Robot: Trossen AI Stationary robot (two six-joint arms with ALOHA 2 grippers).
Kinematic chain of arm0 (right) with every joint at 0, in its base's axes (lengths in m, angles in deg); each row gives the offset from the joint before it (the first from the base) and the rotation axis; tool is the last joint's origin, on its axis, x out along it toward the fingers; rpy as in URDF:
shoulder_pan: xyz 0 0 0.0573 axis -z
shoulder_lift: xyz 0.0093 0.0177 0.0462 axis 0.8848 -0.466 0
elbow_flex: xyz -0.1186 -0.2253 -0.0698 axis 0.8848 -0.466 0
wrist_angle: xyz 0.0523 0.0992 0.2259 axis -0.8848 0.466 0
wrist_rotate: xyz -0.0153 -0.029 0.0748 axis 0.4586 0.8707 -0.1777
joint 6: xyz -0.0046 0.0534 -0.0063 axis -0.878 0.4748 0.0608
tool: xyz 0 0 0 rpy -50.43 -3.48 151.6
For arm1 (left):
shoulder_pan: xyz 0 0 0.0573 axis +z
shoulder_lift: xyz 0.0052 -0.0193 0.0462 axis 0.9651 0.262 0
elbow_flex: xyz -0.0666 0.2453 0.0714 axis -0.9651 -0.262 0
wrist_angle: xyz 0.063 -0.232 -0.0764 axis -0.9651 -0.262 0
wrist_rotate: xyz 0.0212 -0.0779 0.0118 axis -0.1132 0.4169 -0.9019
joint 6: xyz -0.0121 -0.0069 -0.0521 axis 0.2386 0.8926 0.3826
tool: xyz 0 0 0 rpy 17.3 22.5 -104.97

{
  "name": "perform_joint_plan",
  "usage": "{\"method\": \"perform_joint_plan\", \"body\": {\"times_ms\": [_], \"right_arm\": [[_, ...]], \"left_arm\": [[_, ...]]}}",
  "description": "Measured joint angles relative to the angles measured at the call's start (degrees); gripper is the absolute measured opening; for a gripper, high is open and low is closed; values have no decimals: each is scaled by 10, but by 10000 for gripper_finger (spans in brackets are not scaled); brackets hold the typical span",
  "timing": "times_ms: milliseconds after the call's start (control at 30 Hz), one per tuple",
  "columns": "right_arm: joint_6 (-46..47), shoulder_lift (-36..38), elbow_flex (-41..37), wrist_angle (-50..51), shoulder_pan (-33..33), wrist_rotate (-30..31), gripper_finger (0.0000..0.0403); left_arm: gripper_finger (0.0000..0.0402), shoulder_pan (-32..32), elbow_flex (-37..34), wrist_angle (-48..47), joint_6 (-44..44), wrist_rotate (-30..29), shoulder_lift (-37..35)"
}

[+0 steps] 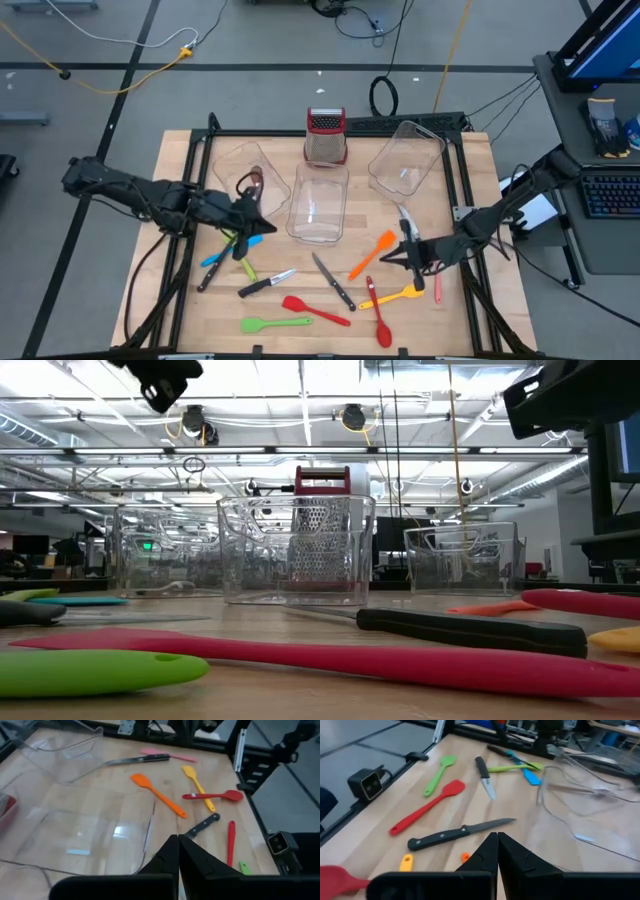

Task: Pick & Place Kitchen Items
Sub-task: Put the red ladle into the left transparent bin

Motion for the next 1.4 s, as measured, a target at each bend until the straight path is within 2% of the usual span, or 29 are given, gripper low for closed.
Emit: {"method": "perform_joint_plan", "body": {"times_ms": [233,367,533,833,1067,1200,1400], "right_arm": [[-88,-94,6,-97,0,-68,0],[-117,-144,40,-76,0,-68,0],[-157,-197,108,2,0,-67,0],[-200,-264,189,134,0,-67,0],[-232,-282,201,181,-3,-68,3],[-231,-282,201,184,-10,-68,27],[-230,-282,201,186,-25,-70,90]], "left_arm": [[13,0,-123,112,18,0,-68],[3,0,-180,147,15,-1,-121],[17,-2,-222,148,33,-25,-178],[2,-15,-251,130,33,-36,-229],[23,-17,-252,128,14,-54,-230],[20,-17,-252,127,4,-62,-230],[6,-17,-252,128,5,-62,-230]]}}
